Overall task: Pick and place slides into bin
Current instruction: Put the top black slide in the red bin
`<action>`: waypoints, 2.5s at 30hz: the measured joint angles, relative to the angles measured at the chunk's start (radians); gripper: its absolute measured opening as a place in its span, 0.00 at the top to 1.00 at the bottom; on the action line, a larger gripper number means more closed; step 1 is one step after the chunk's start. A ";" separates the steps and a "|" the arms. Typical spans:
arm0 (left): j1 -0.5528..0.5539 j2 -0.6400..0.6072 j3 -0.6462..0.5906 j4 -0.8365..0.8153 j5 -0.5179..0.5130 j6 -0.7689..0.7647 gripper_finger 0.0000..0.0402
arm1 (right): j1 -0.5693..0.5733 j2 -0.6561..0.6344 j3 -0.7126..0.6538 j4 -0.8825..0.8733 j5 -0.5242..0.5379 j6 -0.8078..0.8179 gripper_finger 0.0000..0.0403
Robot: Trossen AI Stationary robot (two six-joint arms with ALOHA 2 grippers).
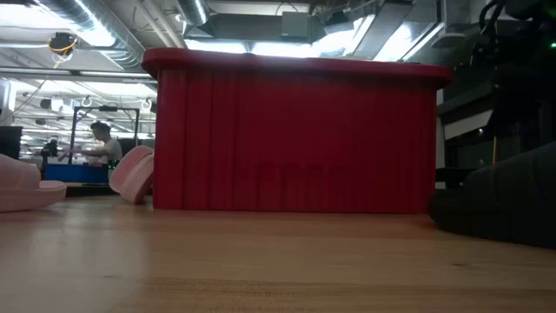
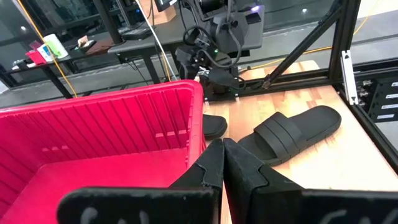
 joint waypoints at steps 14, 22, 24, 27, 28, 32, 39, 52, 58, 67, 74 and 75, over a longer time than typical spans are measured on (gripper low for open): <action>0.000 0.000 0.000 0.000 -0.010 0.065 1.00 | -0.082 0.021 -0.004 0.103 0.001 -0.060 0.46; 0.000 0.000 0.000 -0.001 -0.011 0.066 1.00 | -0.122 0.088 -0.004 0.143 0.001 -0.157 0.46; 0.000 0.000 0.000 0.000 -0.011 0.076 1.00 | -0.128 0.107 -0.004 0.169 0.002 -0.159 0.46; 0.000 0.000 0.000 -0.001 -0.011 0.106 1.00 | -0.136 0.139 -0.004 0.186 0.011 -0.160 0.46; 0.000 0.000 0.000 0.000 -0.011 0.116 1.00 | -0.139 0.150 -0.004 0.184 0.026 -0.161 0.46; 0.000 0.000 0.000 -0.001 -0.011 0.151 1.00 | -0.158 0.189 -0.005 0.184 0.060 -0.157 0.46; 0.000 0.000 0.000 -0.001 -0.011 0.169 1.00 | -0.181 0.214 -0.005 0.189 0.059 -0.130 0.46; -0.003 0.000 0.000 -0.001 0.000 0.166 1.00 | -0.143 0.180 -0.003 0.191 -0.115 -0.078 0.46; -0.003 0.000 0.000 0.000 0.000 0.166 1.00 | -0.112 0.147 0.036 0.192 -0.286 -0.136 0.51; -0.003 0.000 0.000 0.000 0.000 0.165 1.00 | -0.051 0.137 0.050 0.200 -0.470 -0.185 0.62; -0.003 0.000 0.000 0.000 0.000 0.165 1.00 | -0.026 0.137 0.030 0.289 -0.412 -0.194 0.62; -0.003 0.000 0.000 0.000 0.000 0.165 1.00 | -0.023 0.137 0.018 0.314 -0.411 -0.216 0.62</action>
